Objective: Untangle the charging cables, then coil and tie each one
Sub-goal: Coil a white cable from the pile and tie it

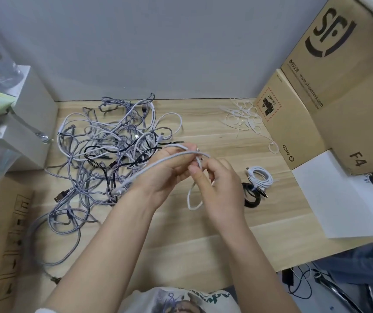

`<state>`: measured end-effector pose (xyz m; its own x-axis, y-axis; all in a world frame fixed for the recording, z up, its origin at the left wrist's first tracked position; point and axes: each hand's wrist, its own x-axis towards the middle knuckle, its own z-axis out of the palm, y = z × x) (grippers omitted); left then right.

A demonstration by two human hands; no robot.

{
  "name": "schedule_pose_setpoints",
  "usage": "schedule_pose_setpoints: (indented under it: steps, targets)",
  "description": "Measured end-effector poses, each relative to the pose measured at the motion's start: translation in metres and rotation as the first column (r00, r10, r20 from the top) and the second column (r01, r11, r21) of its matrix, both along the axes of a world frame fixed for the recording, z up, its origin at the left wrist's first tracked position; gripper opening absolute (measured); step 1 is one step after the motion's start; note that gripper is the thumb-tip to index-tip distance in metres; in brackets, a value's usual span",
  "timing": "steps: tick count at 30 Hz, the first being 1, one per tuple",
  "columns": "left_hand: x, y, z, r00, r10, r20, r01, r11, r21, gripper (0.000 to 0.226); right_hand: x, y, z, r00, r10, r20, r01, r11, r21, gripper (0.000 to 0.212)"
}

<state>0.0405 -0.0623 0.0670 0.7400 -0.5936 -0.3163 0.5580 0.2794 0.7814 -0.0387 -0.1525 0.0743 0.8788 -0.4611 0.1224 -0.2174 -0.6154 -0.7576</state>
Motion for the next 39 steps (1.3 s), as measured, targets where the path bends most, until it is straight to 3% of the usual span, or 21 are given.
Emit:
schedule_pose_setpoints:
  steps: [3, 6, 10, 13, 16, 19, 22, 25, 27, 30, 32, 34, 37, 39]
  targets:
    - [0.004, 0.002, 0.002, 0.987, 0.040, -0.153, -0.047, 0.998, -0.045, 0.003, -0.002, 0.001, 0.008, 0.993, 0.002, 0.116, -0.009, 0.999, 0.054, 0.031]
    - [0.018, 0.009, -0.012, 0.893, 0.067, -0.446, -0.159, 0.972, -0.173, 0.003, -0.008, 0.001, 0.027, 0.967, -0.028, 0.252, -0.026, 0.978, 0.208, 0.036]
    - [0.030, 0.022, -0.041, 0.780, -0.023, -0.625, -0.265, 0.893, -0.364, 0.037, -0.022, -0.001, 0.045, 0.929, -0.045, 0.368, -0.073, 0.951, 0.300, 0.041]
    - [0.034, 0.021, -0.050, 0.750, 0.089, -0.656, -0.310, 0.923, -0.229, 0.010, -0.031, 0.000, 0.052, 0.904, -0.042, 0.425, -0.099, 0.947, 0.305, 0.041]
    - [0.038, 0.024, -0.058, 0.719, 0.186, -0.670, -0.364, 0.921, -0.135, 0.017, -0.036, 0.001, 0.058, 0.883, -0.044, 0.468, -0.100, 0.955, 0.280, 0.039]
    - [0.040, 0.028, -0.059, 0.755, 0.219, -0.618, -0.352, 0.930, -0.101, 0.005, -0.036, -0.001, 0.060, 0.883, -0.092, 0.461, -0.067, 0.946, 0.317, 0.041]
    - [0.048, 0.031, -0.067, 0.791, 0.250, -0.558, -0.322, 0.946, -0.034, 0.021, -0.034, -0.004, 0.059, 0.906, -0.137, 0.400, -0.034, 0.919, 0.393, 0.041]
    - [0.058, 0.042, -0.074, 0.885, 0.124, -0.448, -0.122, 0.992, 0.033, 0.018, -0.029, -0.011, 0.055, 0.929, -0.187, 0.319, 0.030, 0.898, 0.439, 0.041]
    - [0.060, 0.048, -0.072, 0.950, 0.015, -0.311, 0.043, 0.983, 0.180, 0.018, -0.026, -0.020, 0.047, 0.952, -0.216, 0.217, 0.098, 0.886, 0.454, 0.045]
    - [0.054, 0.053, -0.055, 0.987, -0.142, -0.072, 0.159, 0.830, 0.535, 0.021, -0.021, -0.031, 0.032, 0.977, -0.205, 0.058, 0.158, 0.881, 0.446, 0.047]
    - [0.046, 0.056, -0.038, 0.959, -0.281, 0.024, 0.193, 0.713, 0.674, 0.028, -0.020, -0.037, 0.022, 0.978, -0.205, -0.022, 0.192, 0.866, 0.462, 0.047]
    - [0.038, 0.058, -0.023, 0.927, -0.374, 0.038, 0.254, 0.698, 0.670, 0.032, -0.020, -0.042, 0.014, 0.973, -0.218, -0.077, 0.226, 0.828, 0.513, 0.049]
    - [0.025, 0.057, -0.003, 0.907, -0.417, 0.060, 0.314, 0.764, 0.564, 0.019, -0.020, -0.052, 0.004, 0.952, -0.253, -0.173, 0.306, 0.766, 0.565, 0.054]
    - [0.017, 0.056, 0.007, 0.889, -0.454, 0.059, 0.378, 0.801, 0.464, 0.025, -0.023, -0.058, -0.003, 0.943, -0.234, -0.237, 0.328, 0.775, 0.539, 0.052]
